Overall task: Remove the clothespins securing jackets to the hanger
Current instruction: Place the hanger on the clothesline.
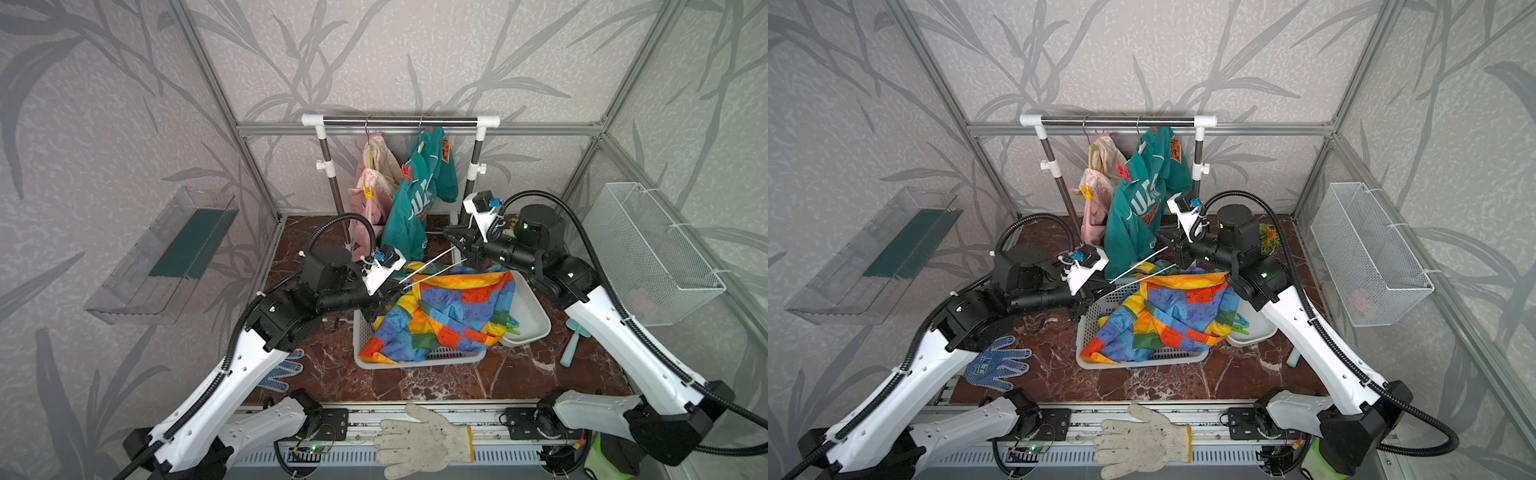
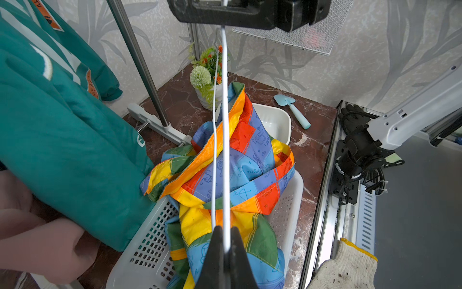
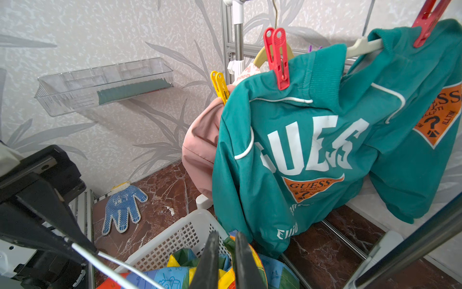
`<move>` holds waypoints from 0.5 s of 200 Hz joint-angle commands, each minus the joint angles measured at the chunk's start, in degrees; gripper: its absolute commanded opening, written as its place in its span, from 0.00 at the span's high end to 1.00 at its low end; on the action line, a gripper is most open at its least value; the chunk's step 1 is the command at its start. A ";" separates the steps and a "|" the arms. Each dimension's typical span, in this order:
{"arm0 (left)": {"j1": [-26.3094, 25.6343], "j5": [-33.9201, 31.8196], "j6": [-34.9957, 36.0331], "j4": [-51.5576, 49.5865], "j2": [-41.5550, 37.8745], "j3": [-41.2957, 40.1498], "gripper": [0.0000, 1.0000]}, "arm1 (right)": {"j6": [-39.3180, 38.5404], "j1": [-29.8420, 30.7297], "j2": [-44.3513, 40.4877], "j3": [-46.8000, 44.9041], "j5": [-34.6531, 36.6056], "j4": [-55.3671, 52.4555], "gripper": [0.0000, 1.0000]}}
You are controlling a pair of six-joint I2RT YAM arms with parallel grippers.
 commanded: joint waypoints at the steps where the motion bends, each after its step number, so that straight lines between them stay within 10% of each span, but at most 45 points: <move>1: 0.19 -2.00 -2.79 2.59 -0.85 -0.09 1.00 | 0.07 0.09 0.08 1.88 1.83 1.06 0.88; 17: 0.19 -3.56 -4.31 3.23 -0.99 0.13 1.00 | 0.68 0.06 0.08 1.92 4.27 0.69 0.72; 50: 0.18 -8.71 -8.17 3.05 -1.27 1.31 1.00 | 1.17 0.10 -0.90 2.10 8.41 -0.18 0.00; 100: -0.17 -14.02 -12.31 3.07 -1.40 4.26 1.00 | 0.41 -0.14 -5.05 -0.02 14.28 -0.43 0.01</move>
